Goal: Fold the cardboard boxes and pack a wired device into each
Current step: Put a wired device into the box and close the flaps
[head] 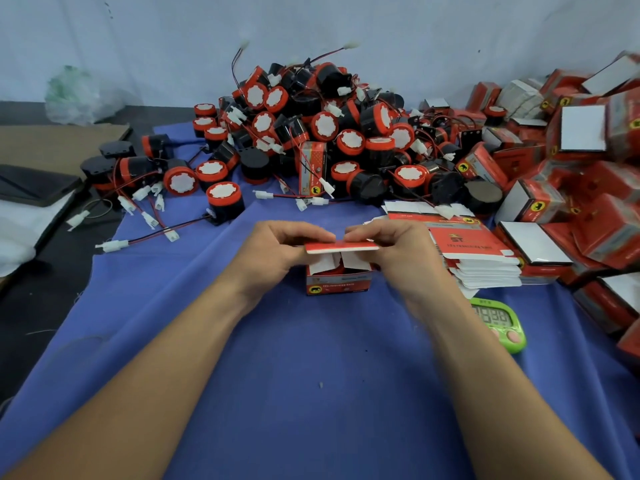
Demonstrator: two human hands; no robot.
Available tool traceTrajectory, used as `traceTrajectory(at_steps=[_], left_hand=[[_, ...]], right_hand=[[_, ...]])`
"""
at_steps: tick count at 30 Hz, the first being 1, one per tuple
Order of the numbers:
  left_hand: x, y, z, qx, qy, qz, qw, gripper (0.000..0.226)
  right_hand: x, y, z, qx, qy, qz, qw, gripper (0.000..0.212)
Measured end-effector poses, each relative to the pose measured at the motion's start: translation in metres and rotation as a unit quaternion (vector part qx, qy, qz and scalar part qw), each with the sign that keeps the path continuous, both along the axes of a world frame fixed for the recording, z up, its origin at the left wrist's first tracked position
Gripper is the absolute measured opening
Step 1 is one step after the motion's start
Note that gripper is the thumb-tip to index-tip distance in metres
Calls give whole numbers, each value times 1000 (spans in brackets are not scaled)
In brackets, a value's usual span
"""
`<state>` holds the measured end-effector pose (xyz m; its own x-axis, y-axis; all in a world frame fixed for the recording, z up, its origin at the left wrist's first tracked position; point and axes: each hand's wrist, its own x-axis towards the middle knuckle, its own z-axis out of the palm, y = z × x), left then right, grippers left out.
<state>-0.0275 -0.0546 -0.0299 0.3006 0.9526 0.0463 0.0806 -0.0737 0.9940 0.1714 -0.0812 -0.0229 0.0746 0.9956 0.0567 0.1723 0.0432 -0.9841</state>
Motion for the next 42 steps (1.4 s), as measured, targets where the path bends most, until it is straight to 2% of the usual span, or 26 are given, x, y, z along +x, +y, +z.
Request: traceTrajectory(at_steps=[3, 6, 8, 10, 11, 12, 15, 21, 27, 33, 42], left_hand=[[5, -4, 1, 10, -3, 8, 1000, 40], [0, -4, 5, -5, 24, -34, 999, 45], [-7, -3, 8, -2, 66, -78, 995, 47], [-12, -2, 10, 6, 90, -103, 991, 45], [-15, -3, 9, 14, 99, -109, 989, 38], [-16, -3, 8, 26, 112, -116, 987, 30], [-20, -4, 4, 70, 168, -129, 975, 40], [-21, -8, 3, 105, 202, -112, 967, 55], [-17, -13, 1, 129, 197, -85, 968, 52], [-18, -12, 0, 127, 204, -82, 967, 63], [-12, -10, -2, 175, 200, -44, 963, 28]], right_hand=[[16, -1, 4, -37, -33, 65, 997, 48], [23, -5, 9, -49, -125, 71, 988, 61], [22, -9, 13, -47, -154, 70, 985, 54], [20, -13, 19, -38, -170, 90, 981, 38], [21, -15, 21, -36, -188, 103, 976, 29], [23, -17, 23, -43, -217, 115, 969, 30], [22, -21, 30, -61, -294, 112, 947, 54], [10, -28, 26, -44, -312, 38, 948, 50], [14, -32, 20, -20, -300, 55, 952, 51], [17, -29, 20, -12, -315, 44, 948, 44], [19, -28, 19, -9, -301, 34, 953, 26]])
